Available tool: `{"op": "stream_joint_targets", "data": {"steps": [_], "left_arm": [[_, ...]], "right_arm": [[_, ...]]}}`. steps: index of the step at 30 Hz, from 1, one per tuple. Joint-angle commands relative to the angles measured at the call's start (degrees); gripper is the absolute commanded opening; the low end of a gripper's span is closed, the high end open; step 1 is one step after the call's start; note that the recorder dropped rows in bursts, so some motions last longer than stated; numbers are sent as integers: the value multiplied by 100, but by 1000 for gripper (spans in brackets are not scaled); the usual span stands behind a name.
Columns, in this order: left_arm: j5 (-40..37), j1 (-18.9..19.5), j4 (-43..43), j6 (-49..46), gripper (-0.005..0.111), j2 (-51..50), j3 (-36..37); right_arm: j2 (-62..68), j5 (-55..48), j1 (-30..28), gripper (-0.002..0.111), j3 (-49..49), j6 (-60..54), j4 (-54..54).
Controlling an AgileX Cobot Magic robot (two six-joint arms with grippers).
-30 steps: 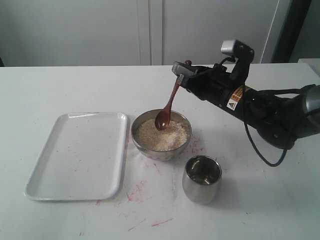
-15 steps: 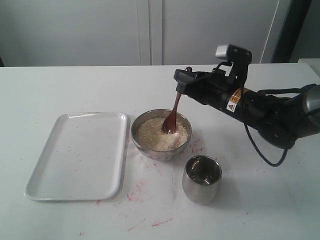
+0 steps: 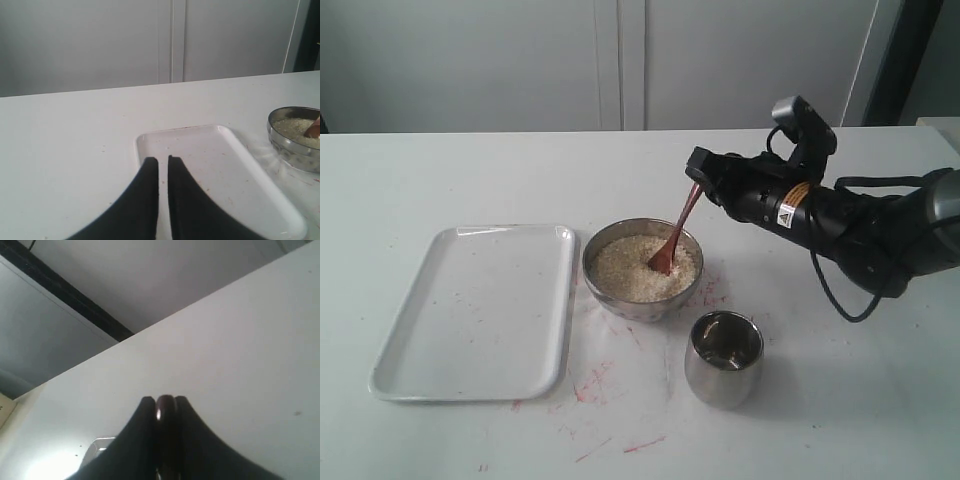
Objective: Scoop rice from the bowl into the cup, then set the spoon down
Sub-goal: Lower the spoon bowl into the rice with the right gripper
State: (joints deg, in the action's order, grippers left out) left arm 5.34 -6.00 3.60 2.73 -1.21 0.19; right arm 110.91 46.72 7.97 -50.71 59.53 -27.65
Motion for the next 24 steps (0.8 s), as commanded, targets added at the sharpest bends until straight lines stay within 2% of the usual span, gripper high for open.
{"op": "stream_joint_targets", "data": {"steps": [1,11,24], "left_arm": [[61,-13,22,8,14,-16,-19],[61,-13,22,8,14,-16,-19],[61,-13,22,8,14,-16,-19]], "right_arm": [[-43,-137,0,0,-4,259,33],[181,-284,0,0,-4,1394,328],[216,99,0,0,-4,1126,730]]}}
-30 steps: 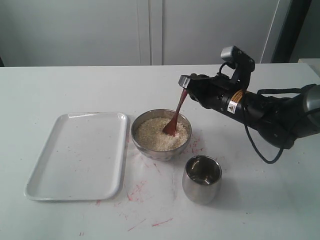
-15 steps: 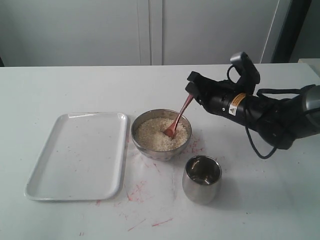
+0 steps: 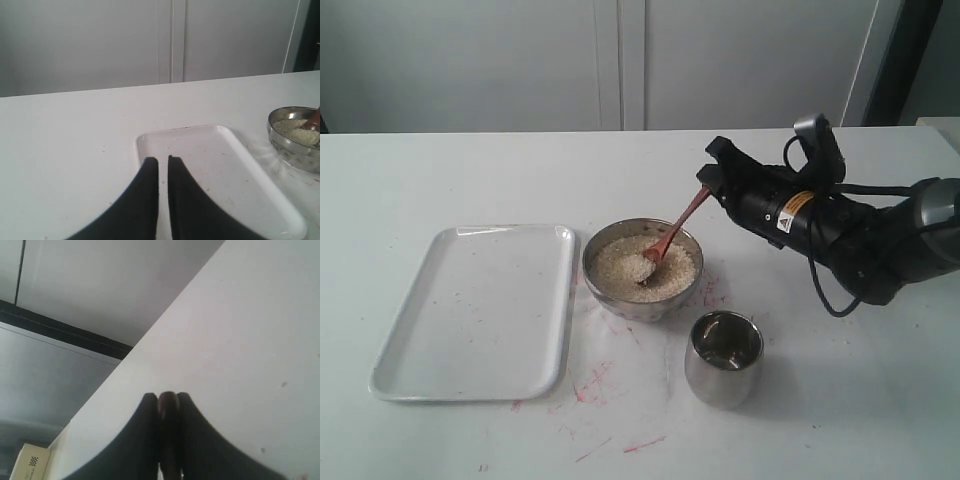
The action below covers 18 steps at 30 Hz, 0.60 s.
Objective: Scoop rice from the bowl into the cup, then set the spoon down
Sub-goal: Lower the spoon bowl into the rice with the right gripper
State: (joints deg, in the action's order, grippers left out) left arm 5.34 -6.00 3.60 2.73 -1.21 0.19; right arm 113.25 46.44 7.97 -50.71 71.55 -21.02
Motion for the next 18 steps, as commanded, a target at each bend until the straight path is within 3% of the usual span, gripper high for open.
{"op": "stream_joint_targets", "data": {"steps": [1,18], "left_arm": [[61,-13,22,8,14,-16,-19],[61,-13,22,8,14,-16,-19]], "right_arm": [[-18,127,0,0,-4,-76,67],[-58,448,0,0,-4,-91,42]]}}
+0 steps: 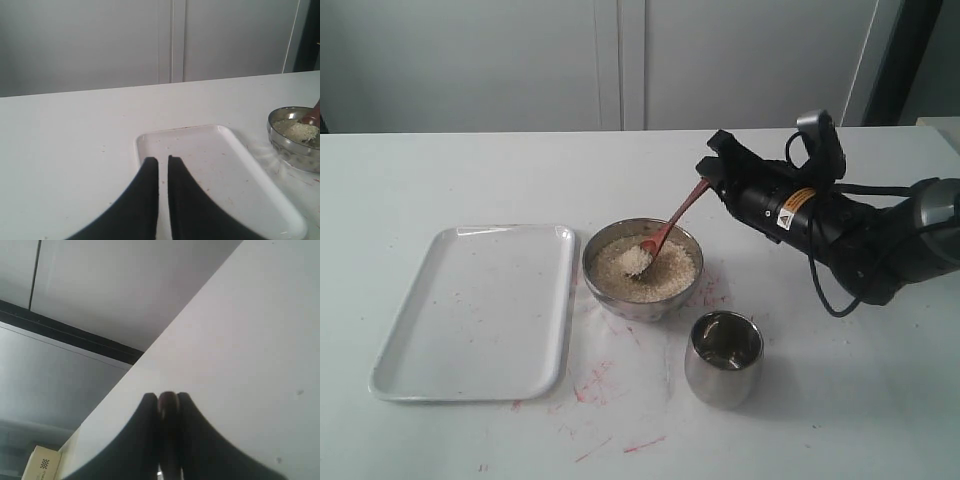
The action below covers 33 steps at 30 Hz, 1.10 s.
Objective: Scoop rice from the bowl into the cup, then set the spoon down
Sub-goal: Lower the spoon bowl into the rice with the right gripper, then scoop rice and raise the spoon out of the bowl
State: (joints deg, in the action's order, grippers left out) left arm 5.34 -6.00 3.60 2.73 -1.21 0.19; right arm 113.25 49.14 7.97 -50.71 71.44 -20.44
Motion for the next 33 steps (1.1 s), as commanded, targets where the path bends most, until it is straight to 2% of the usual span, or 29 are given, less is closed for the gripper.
{"op": "stream_joint_targets", "data": {"steps": [1,6,33], "left_arm": [[61,-13,22,8,14,-16,-19],[61,-13,22,8,14,-16,-19],[61,-13,22,8,14,-16,-19]], "right_arm": [[-69,168,0,0,-4,-167,-42],[-263,154,0,0,-4,-720,-253],[-413,-116,0,0,-4,-681,-507]]}}
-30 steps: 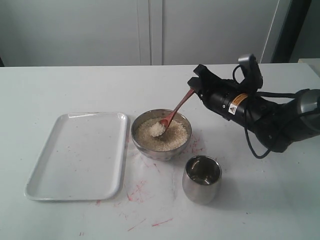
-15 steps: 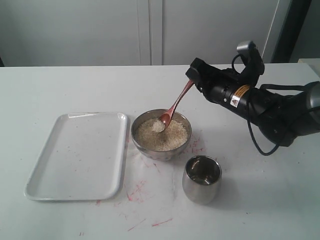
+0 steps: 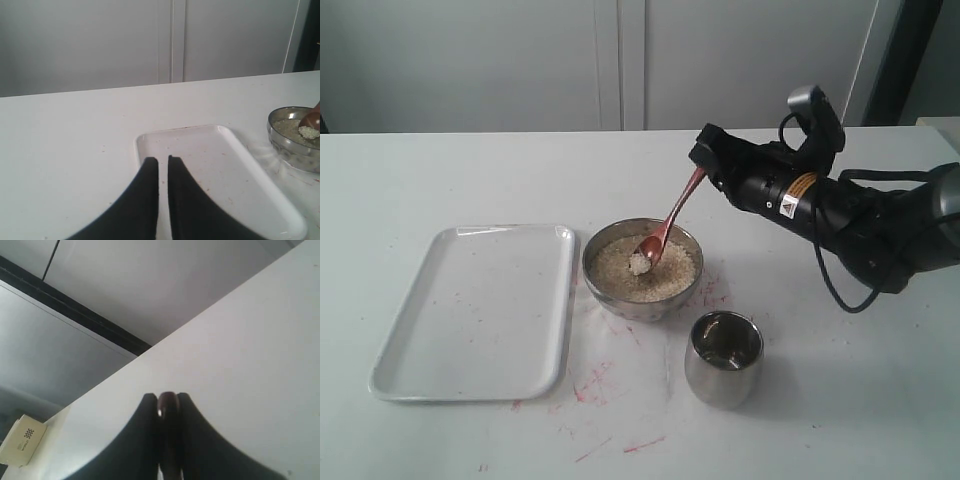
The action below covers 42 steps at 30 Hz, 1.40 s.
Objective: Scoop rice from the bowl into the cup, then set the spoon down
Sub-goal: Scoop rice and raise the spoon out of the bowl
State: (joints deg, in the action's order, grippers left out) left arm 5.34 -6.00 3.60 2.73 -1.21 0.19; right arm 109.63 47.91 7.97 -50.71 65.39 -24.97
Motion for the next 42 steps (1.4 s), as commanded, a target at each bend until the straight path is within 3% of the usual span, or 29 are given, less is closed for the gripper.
{"op": "stream_joint_targets", "data": {"steps": [1,30,42], "left_arm": [[61,-13,22,8,14,-16,-19],[61,-13,22,8,14,-16,-19],[61,-13,22,8,14,-16,-19]], "right_arm": [[-52,8,0,0,-4,-77,-44],[-41,-411,-362,0,8,2078,-63],[-31,-198,-797,0,8,2896,-809]]}}
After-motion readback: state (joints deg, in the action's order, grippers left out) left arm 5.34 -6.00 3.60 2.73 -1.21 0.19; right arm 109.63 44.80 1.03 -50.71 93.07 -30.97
